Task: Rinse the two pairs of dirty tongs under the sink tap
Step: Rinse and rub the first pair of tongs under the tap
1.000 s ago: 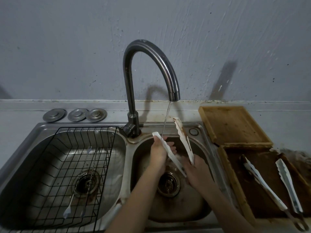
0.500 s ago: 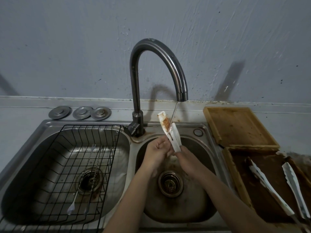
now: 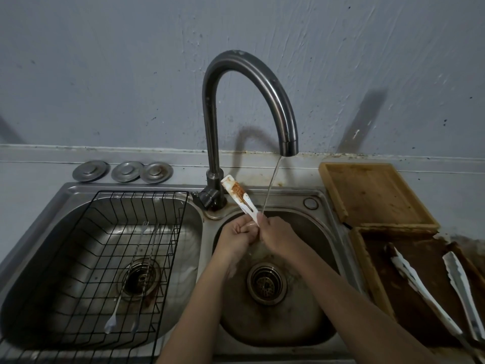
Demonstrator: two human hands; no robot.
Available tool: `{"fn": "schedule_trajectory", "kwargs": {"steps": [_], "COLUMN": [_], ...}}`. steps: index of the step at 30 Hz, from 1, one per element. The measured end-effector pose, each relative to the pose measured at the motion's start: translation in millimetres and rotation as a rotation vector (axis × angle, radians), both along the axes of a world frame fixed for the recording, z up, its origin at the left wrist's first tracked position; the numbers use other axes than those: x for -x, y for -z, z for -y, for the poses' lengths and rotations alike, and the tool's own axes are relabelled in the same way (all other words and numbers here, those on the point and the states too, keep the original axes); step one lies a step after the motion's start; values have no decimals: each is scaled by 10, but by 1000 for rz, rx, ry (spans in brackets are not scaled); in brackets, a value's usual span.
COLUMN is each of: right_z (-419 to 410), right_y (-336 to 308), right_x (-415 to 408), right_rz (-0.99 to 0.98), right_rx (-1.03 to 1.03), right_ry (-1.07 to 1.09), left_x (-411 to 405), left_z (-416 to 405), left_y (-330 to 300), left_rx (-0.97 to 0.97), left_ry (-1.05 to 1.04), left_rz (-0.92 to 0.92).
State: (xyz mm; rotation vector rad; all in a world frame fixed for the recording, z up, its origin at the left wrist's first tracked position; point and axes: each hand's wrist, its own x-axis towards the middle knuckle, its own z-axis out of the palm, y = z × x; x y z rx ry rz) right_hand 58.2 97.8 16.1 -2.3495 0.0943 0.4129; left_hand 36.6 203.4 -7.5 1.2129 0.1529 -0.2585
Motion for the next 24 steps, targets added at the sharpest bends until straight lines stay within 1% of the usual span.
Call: {"fn": "schedule_trajectory", "kwargs": {"steps": [3, 5, 7, 9, 11, 15, 17, 19, 21, 24], "right_z": [-2, 15, 20, 30, 57, 82, 82, 95, 131, 239], "right_y": [-14, -17, -8, -20, -18, -80, -140, -157, -111, -30], "right_x": [40, 29, 21, 25, 28, 81, 100, 125, 185, 309], "right_rz": [-54, -99, -91, -42, -22, -94, -126, -107, -52, 69], "right_rx": [-125, -180, -131, -52, -45, -87, -182, -229, -180, 5], "right_ry": [-92, -99, -57, 45, 88, -90, -155, -164, -101, -35], "left_x": [-3, 13, 43, 80, 95, 80, 64, 63, 82, 142], "left_z": [-30, -18, 21, 77, 97, 24, 10, 19, 26, 45], "left_y": [-4, -11, -22, -28, -29, -5, -1, -20, -47, -55], "left_rx": [26, 37, 36, 33, 27, 12, 59, 121, 149, 146], "left_ry": [-35, -40, -16, 16, 13, -12, -46, -70, -26, 80], "left_rz": [-38, -45, -25, -6, -14, -59, -79, -91, -86, -102]}}
